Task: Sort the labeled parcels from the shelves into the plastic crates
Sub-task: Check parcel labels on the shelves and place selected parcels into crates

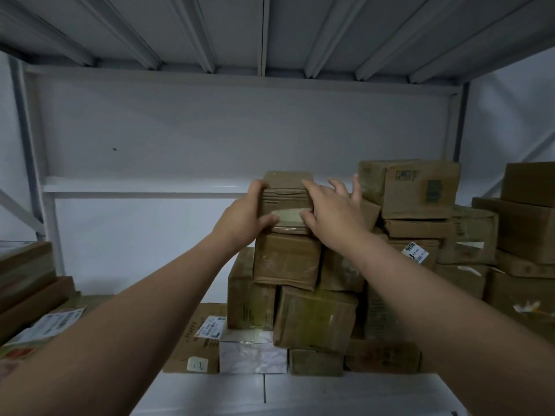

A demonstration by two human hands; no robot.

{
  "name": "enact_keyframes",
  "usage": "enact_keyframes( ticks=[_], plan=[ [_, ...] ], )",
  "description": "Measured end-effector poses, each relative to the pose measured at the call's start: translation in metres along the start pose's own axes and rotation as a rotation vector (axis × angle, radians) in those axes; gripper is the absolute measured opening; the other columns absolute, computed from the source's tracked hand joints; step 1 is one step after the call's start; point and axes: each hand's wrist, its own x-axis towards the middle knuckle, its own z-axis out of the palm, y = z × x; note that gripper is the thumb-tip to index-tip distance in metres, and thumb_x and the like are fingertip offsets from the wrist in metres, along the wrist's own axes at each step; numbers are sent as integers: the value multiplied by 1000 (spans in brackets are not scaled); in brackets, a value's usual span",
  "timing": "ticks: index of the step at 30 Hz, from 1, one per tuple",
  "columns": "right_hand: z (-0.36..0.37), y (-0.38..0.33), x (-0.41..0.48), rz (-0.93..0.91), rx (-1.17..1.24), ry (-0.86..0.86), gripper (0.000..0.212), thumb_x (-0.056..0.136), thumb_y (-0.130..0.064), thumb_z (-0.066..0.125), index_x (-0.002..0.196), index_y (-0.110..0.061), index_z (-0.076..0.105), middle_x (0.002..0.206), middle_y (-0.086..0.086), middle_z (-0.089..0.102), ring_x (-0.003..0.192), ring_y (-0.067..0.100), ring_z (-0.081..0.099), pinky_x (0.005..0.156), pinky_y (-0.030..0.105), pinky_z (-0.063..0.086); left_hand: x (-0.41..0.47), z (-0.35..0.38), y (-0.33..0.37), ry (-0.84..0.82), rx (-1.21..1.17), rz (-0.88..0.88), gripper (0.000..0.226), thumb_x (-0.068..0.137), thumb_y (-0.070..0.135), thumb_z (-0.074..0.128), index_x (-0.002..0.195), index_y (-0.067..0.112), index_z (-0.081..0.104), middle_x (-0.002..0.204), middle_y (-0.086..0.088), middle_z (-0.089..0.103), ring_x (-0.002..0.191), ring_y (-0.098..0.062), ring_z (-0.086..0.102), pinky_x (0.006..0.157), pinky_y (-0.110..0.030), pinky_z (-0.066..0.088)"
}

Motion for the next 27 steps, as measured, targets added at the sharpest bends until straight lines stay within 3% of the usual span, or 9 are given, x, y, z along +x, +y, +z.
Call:
enact_keyframes(
  ticks=[5,7,9,12,14,19,23,25,27],
  plan=[
    [-2,-13,-1,-78,156,223,42,98,-35,50,139,-32,45,124,-8,64,140,20,34,113,42,-16,-21,-4,-4,267,-214,35,34,94,21,59,120,24,38,110,11,55,98,-14,61,84,-29,52],
    [-6,-24,-4,-107,401,280,41,98,-31,51,138,-29,48,132,-6,59,134,14,40,118,39,6,-30,-11,0,314,-405,6,36,93,28,60,117,26,33,111,11,53,97,-2,58,78,-12,48],
    [-10,-41,-12,-135,725,236,42,99,-26,49,141,-27,45,138,-6,53,127,2,41,108,20,30,-39,-20,2,328,-623,-43,55,83,44,64,119,24,27,116,6,52,99,4,57,78,-6,46],
    [-13,-75,-26,-148,1156,101,43,99,-21,43,142,-31,38,146,-5,45,133,-2,38,108,20,34,-45,-34,-7,324,-748,-164,91,62,67,75,129,35,21,134,2,37,117,-9,50,97,-20,43],
    [-10,-97,-31,-155,1296,64,43,96,-23,41,136,-37,38,146,-4,45,135,-2,37,111,25,33,-52,-43,-17,334,-706,-230,98,56,63,74,135,41,20,134,4,24,122,-14,41,104,-29,37],
    [6,-141,-29,-117,1325,129,42,98,-8,46,130,-34,40,135,-4,49,120,0,51,93,12,43,-67,-80,-54,385,-722,-285,75,69,50,77,128,33,35,135,-2,32,115,-13,49,95,-28,43],
    [21,-178,-18,135,1301,192,57,93,-18,61,134,-39,27,139,-8,32,118,-2,42,86,9,41,-82,-108,-83,203,-1155,-432,49,91,55,42,124,21,49,125,-11,58,102,-27,65,78,-42,56],
    [30,-195,-16,230,1414,52,79,85,-32,70,143,-41,16,143,-8,32,128,5,39,95,22,40,-90,-120,-97,5,-1367,-521,59,92,62,29,124,20,55,121,-16,62,102,-39,66,81,-50,55],
    [40,-212,-17,268,1623,-37,101,75,-38,75,147,-44,4,140,-11,43,129,12,46,104,36,44,-99,-128,-113,-171,-1370,-610,72,90,67,21,125,15,57,114,-20,64,98,-46,65,82,-50,55]
  ],
)
